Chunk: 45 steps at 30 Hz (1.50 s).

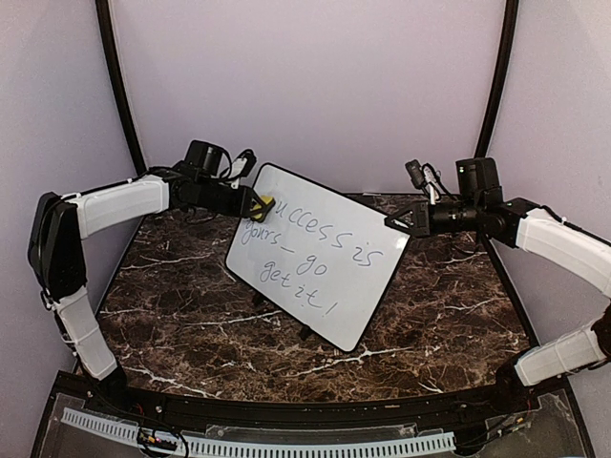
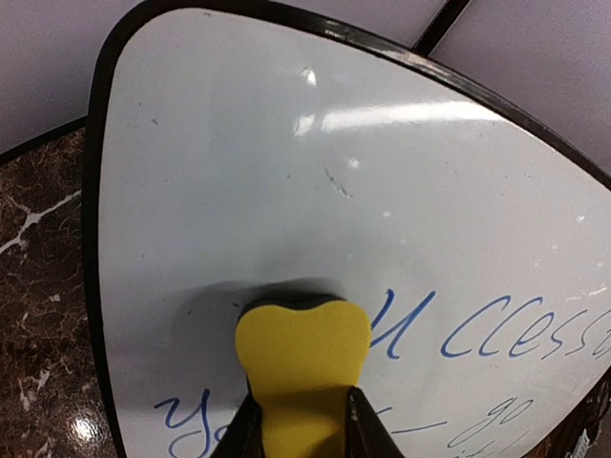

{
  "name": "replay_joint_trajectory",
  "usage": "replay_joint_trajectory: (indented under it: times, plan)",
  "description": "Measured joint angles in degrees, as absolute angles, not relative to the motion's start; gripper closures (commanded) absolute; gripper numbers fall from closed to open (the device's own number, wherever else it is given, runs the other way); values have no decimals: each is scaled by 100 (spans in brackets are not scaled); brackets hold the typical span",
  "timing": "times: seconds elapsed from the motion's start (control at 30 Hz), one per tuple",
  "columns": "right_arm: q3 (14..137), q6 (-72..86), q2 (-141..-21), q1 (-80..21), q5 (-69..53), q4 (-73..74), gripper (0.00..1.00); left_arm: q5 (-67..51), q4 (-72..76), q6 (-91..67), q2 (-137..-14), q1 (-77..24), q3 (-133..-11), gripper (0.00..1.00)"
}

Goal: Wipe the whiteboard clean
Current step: Erase the center of the whiteboard.

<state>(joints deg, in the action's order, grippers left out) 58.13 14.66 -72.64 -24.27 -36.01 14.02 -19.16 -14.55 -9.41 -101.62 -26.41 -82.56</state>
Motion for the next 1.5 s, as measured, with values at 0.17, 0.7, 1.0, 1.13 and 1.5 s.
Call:
replay_joint_trajectory:
  times: [0.17,0.7,1.0,1.13,1.5]
  plan:
    - [5813,1463,-7264,-2427,-3601,1415,100,-1933,-1431,-923,-10409,-2641,-8858,88]
    - [5824,1485,-7293,-2429,-3577,1426,100,-2051,-1151,-950,-10053,-2707,-7813,88]
    - [5826,1487,-7297,-2429,-3573,1435,100,-1970,-1260,-967,-10025,-2880,-7815,88]
    - [5828,1481,-7297,-2429,-3581,1435,100,-1951,-1439,-937,-10141,-2908,-8202,88]
    - [5848,1472,-7312,-2456,-3575,1433,100,-1900,-1459,-838,-10342,-2943,-8722,88]
